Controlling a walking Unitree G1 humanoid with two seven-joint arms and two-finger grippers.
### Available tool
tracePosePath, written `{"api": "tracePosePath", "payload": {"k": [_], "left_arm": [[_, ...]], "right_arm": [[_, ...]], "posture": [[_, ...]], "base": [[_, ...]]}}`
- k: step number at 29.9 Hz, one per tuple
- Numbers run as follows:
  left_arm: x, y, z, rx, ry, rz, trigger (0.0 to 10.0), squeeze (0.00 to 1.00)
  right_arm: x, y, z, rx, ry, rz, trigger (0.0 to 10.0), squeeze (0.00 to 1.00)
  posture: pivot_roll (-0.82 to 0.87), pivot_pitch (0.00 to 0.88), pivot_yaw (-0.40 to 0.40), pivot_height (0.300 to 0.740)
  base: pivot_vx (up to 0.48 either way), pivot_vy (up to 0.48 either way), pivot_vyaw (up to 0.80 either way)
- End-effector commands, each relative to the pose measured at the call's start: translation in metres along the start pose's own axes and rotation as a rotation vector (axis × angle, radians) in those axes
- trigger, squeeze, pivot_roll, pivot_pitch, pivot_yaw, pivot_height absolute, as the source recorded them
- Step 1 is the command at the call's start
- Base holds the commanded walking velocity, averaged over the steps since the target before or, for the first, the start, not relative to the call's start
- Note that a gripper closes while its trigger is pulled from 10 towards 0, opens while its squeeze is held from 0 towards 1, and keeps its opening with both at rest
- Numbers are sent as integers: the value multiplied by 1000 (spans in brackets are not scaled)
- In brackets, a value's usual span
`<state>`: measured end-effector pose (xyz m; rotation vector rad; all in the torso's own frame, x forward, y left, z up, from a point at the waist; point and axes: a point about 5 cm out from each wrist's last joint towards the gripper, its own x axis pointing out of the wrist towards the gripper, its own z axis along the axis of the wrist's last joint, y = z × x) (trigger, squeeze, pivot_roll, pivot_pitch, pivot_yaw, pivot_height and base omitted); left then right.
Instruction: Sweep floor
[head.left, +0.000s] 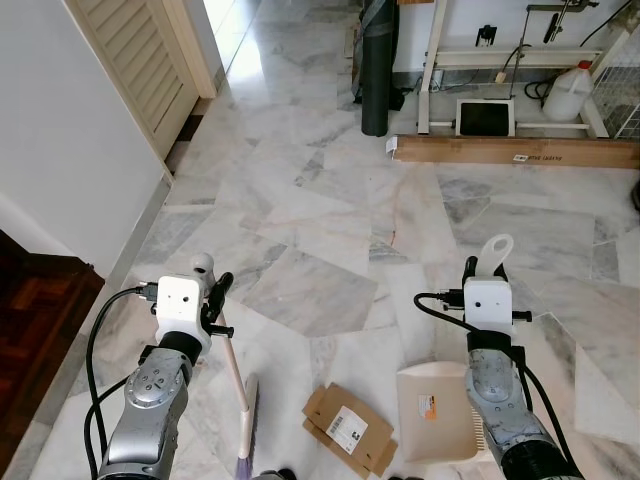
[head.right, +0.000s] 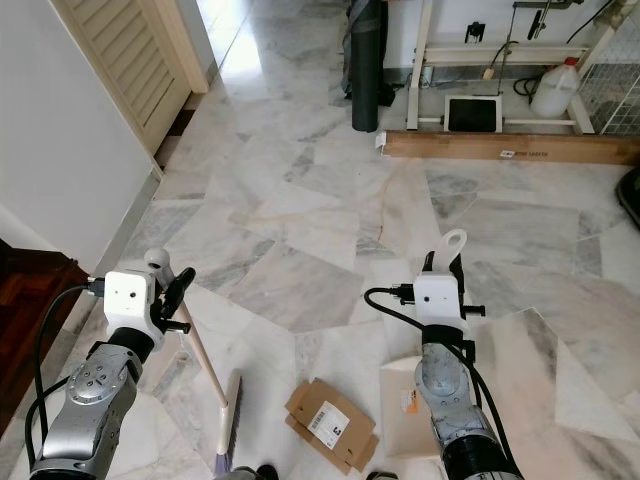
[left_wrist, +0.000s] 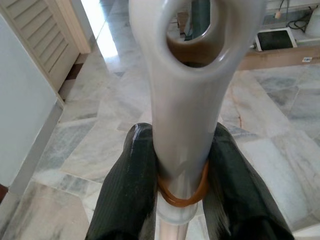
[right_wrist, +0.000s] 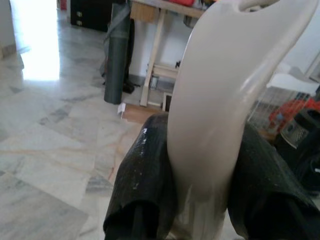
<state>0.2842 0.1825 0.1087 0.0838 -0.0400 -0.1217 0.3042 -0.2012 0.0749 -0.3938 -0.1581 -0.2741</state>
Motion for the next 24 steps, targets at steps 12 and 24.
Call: {"api": "tracePosePath", "payload": {"k": [12, 24], "left_arm": [[-3, 5, -3, -21, 52, -36, 10000, 0], [10, 8, 9, -10, -39, 44, 10000, 0]], "right_arm": [[-43, 17, -43, -13, 216, 93, 10000, 0], [-42, 28, -48, 99, 350, 212, 10000, 0]], "posture": [[145, 226, 142, 740], [117, 223, 120, 740]], "base": [[0, 0, 0], [0, 0, 0]]}}
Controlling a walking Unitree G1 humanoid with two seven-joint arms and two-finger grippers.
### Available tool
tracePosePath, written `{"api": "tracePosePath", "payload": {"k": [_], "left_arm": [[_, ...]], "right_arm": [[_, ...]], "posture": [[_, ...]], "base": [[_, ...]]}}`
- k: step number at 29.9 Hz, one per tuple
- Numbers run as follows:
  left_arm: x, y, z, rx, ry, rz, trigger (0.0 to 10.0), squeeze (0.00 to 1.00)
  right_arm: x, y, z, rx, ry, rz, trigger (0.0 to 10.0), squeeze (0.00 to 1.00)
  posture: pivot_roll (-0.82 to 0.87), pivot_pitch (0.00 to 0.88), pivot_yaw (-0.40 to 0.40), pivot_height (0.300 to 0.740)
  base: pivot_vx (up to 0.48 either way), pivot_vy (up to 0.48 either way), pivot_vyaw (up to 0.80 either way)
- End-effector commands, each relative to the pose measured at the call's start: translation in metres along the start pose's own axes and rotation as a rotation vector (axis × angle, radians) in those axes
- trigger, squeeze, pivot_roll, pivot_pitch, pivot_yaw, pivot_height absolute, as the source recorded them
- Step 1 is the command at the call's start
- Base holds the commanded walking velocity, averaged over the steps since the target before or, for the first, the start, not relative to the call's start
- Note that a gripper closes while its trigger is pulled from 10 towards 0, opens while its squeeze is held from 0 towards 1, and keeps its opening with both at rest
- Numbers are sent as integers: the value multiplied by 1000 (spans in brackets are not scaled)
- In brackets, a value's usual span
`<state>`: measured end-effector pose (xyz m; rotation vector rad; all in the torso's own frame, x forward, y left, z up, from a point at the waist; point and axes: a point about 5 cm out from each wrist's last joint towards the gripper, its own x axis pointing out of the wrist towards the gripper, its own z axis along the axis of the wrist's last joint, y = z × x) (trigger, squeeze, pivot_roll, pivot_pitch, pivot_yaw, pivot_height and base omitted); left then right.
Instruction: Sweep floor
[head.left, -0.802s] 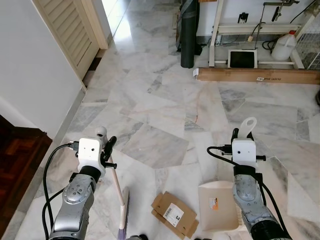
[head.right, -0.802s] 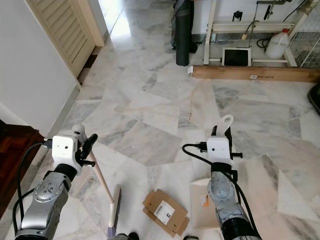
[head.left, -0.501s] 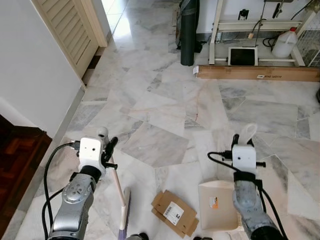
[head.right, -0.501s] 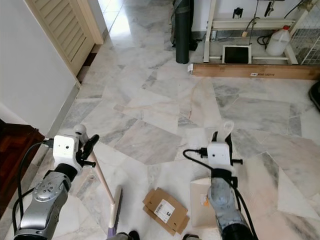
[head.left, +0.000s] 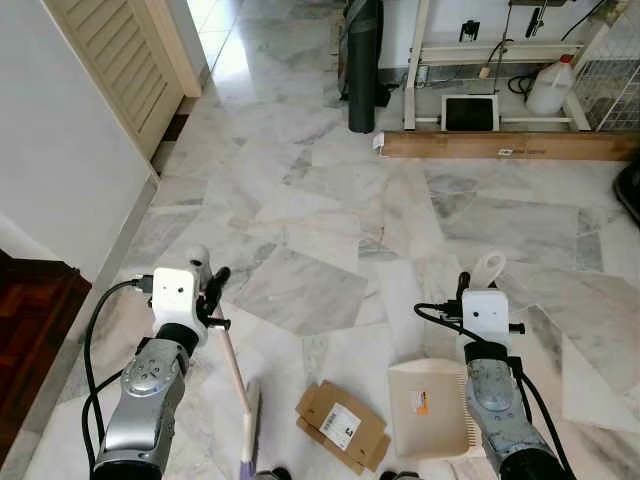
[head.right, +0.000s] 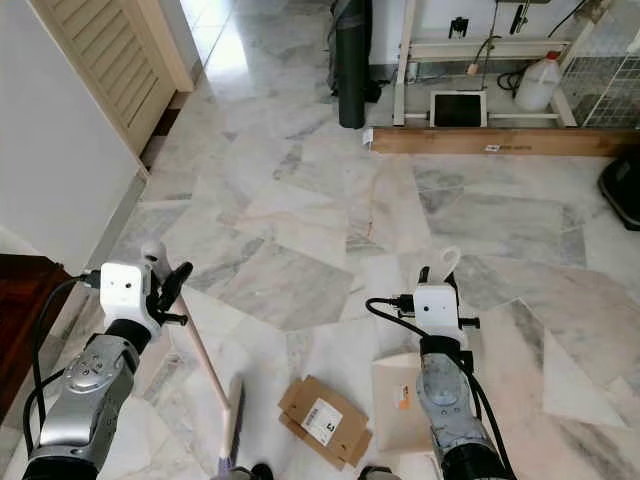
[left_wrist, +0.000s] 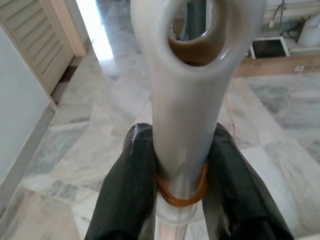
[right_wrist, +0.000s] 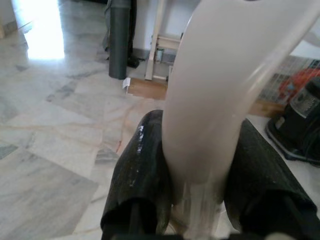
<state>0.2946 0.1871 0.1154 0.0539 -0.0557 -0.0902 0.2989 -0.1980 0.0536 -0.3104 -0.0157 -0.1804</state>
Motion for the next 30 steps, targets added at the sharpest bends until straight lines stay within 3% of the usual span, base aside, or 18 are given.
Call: {"api": "tracePosePath", "payload": {"k": [1, 9, 17, 20, 25, 27, 30], "left_arm": [[0, 1, 3, 18, -24, 8, 10000, 0], [-4, -10, -9, 105, -11, -49, 10000, 0], [-8, -14, -31, 109, 84, -125, 10000, 0], [-9, -16, -39, 70, 127, -139, 10000, 0], [-4, -20, -46, -121, 201, -157, 10000, 0], [-3, -20, -47, -139, 213, -159, 10000, 0], [3, -19, -45, -228, 213, -140, 10000, 0]], "right_arm": [[-25, 21, -36, 34, 224, 98, 10000, 0], [-28, 26, -36, 55, 234, 164, 10000, 0], [-33, 27, -39, 65, 249, 183, 10000, 0], [-33, 27, -37, 68, 247, 188, 10000, 0], [-29, 25, -33, 68, 238, 195, 10000, 0], [-28, 24, -32, 68, 238, 196, 10000, 0], [-27, 25, -31, 69, 239, 201, 10000, 0]], "posture": [[115, 223, 119, 740], [98, 229, 110, 740], [86, 230, 109, 740], [82, 231, 108, 740], [76, 226, 106, 740], [77, 225, 106, 740], [75, 221, 104, 740]], "base": [[0, 0, 0], [0, 0, 0], [0, 0, 0], [0, 0, 0], [0, 0, 0], [0, 0, 0], [0, 0, 0]]}}
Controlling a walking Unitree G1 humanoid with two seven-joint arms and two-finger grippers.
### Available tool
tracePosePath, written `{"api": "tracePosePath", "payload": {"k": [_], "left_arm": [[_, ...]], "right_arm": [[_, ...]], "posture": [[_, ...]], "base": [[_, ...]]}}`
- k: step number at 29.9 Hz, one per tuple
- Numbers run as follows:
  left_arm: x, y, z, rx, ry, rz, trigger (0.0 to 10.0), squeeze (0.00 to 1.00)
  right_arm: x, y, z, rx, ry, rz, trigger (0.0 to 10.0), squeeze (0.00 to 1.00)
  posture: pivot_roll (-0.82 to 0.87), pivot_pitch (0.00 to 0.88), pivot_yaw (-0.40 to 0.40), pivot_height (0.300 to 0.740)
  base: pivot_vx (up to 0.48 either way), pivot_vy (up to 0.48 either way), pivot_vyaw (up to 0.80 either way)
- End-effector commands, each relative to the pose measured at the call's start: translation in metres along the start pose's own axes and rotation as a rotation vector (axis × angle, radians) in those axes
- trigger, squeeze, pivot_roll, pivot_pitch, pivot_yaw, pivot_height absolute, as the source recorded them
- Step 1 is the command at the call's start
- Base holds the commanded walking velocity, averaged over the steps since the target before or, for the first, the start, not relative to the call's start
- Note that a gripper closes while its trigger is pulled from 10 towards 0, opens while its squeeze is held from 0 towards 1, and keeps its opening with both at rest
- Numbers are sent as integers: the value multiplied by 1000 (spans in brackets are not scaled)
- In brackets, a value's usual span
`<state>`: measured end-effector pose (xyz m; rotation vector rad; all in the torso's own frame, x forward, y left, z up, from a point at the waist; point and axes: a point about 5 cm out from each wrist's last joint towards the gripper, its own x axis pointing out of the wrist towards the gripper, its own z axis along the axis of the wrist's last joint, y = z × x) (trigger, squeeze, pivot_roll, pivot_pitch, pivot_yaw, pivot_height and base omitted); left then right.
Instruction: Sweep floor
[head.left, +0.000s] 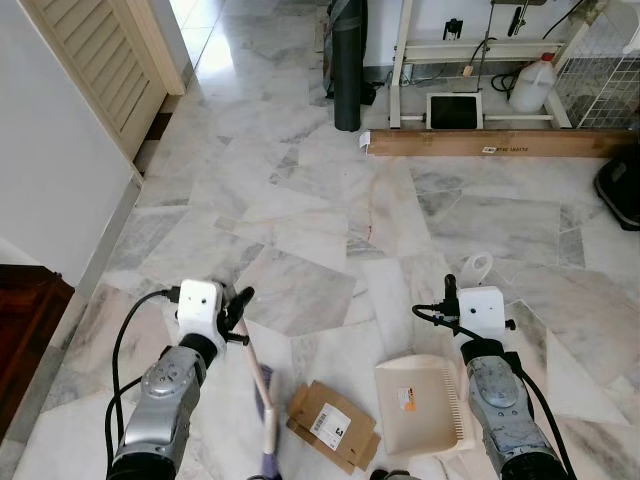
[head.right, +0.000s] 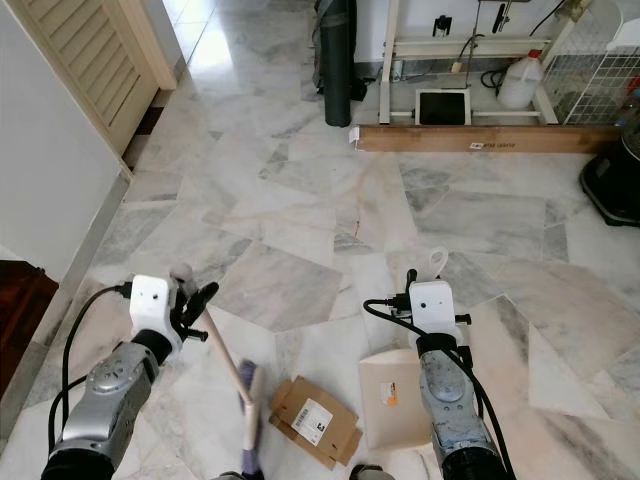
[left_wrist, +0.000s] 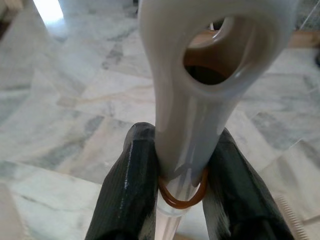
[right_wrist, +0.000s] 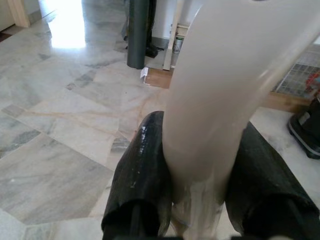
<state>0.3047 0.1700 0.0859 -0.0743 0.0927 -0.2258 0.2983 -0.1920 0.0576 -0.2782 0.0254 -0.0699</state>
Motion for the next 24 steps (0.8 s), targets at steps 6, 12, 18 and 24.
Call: {"api": "tracePosePath", "payload": {"k": [6, 12, 18, 24], "left_arm": [[4, 7, -9, -318, 59, 40, 10000, 0], [15, 10, 10, -487, -2, 43, 10000, 0], [22, 8, 28, -535, -58, 7, 10000, 0], [21, 7, 34, -462, -58, -14, 10000, 0]], "right_arm": [[-18, 24, -33, 60, 201, 99, 10000, 0], [-12, 24, -26, 63, 190, 107, 10000, 0], [-6, 24, -21, 73, 177, 104, 10000, 0], [0, 21, -15, 122, 168, 61, 10000, 0]], "posture": [[72, 219, 99, 740], [72, 207, 91, 740], [75, 193, 85, 740], [82, 178, 87, 740]], "base": [[0, 0, 0], [0, 0, 0], [0, 0, 0], [0, 0, 0]]}}
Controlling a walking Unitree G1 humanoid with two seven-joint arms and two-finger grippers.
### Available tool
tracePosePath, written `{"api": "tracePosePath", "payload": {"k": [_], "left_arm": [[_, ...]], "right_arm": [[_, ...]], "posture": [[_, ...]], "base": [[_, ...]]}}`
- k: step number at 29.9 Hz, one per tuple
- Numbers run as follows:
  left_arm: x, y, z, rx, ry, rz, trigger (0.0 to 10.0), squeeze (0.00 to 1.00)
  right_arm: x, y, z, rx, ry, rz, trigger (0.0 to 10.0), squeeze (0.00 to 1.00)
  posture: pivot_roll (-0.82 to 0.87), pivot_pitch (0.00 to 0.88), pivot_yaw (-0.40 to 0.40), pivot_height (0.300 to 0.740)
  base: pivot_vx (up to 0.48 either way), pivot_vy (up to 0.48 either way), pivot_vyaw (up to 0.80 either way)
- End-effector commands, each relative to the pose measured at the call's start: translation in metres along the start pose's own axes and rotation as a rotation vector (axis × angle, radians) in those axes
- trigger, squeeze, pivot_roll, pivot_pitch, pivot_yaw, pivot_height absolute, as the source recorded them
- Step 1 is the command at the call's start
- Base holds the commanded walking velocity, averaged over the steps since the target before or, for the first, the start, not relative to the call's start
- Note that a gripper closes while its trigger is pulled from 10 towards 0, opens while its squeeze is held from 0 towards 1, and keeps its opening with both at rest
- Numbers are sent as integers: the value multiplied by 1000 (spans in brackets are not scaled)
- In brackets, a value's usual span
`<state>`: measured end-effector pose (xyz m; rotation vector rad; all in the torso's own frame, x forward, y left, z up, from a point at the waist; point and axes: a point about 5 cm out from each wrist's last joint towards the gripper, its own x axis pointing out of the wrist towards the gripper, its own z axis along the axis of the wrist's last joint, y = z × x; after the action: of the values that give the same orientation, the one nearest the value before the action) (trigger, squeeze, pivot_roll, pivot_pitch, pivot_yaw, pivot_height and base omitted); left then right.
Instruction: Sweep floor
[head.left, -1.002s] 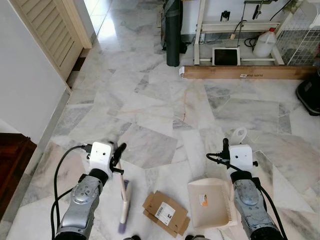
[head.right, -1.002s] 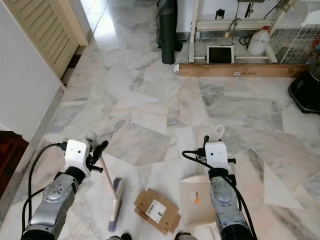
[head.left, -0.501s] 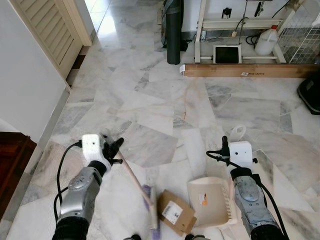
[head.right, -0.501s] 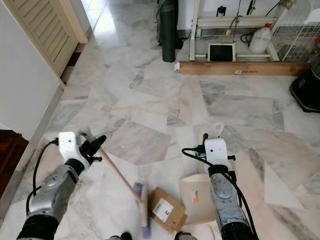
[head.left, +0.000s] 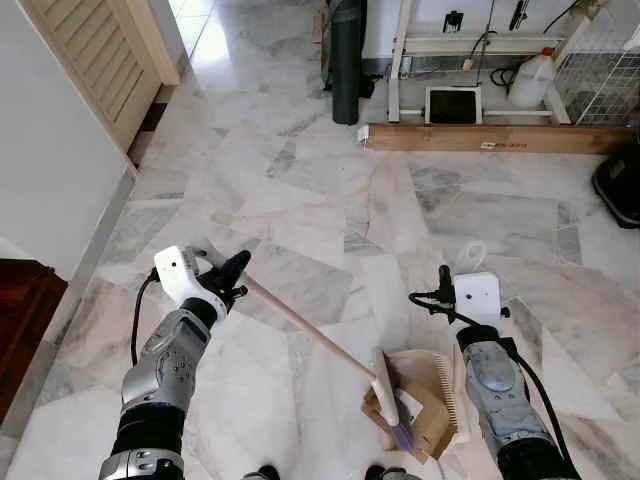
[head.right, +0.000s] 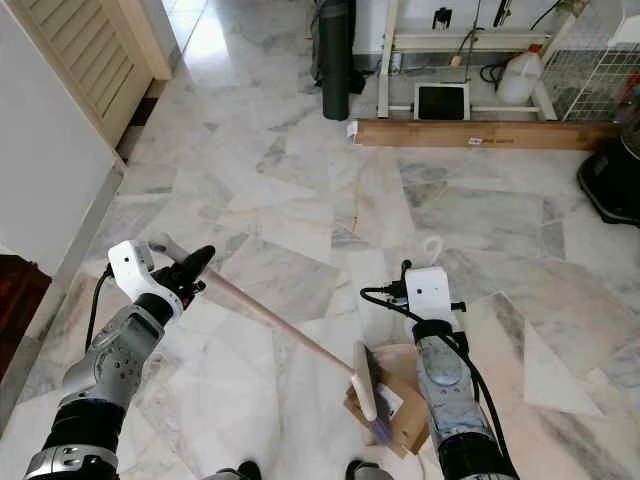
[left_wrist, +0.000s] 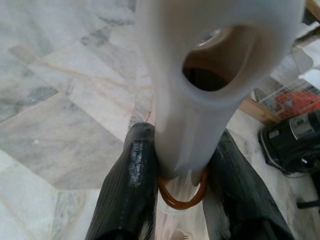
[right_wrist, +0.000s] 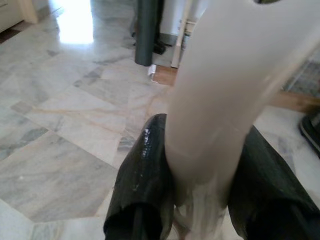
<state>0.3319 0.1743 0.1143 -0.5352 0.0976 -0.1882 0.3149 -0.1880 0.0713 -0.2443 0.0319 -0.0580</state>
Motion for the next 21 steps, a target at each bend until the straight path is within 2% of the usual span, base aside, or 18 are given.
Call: {"api": "tracePosePath", "payload": {"k": [1, 2, 6, 11, 18, 21], "left_arm": [[-2, -3, 4, 41, -13, -22, 10000, 0], [-2, -3, 4, 41, -13, -22, 10000, 0], [-2, -8, 14, 144, -76, -8, 10000, 0], [-3, -13, 15, 191, -89, -21, 10000, 0], [-5, -16, 11, 226, -95, -26, 10000, 0], [-6, -18, 11, 237, -108, -28, 10000, 0]], "right_arm": [[-12, 17, -28, 121, 155, 17, 10000, 0], [-12, 17, -28, 121, 155, 17, 10000, 0], [0, 11, -14, 266, 121, -61, 10000, 0], [8, 8, -7, 357, 115, -97, 10000, 0], [13, 6, -2, 437, 87, -116, 10000, 0], [14, 6, -1, 440, 88, -115, 10000, 0]], "posture": [[84, 170, 87, 740], [84, 170, 87, 740], [88, 142, 84, 740], [96, 120, 81, 740], [104, 97, 80, 740], [103, 88, 79, 740]], "base": [[0, 0, 0], [0, 0, 0], [0, 0, 0], [0, 0, 0], [0, 0, 0], [0, 0, 0]]}}
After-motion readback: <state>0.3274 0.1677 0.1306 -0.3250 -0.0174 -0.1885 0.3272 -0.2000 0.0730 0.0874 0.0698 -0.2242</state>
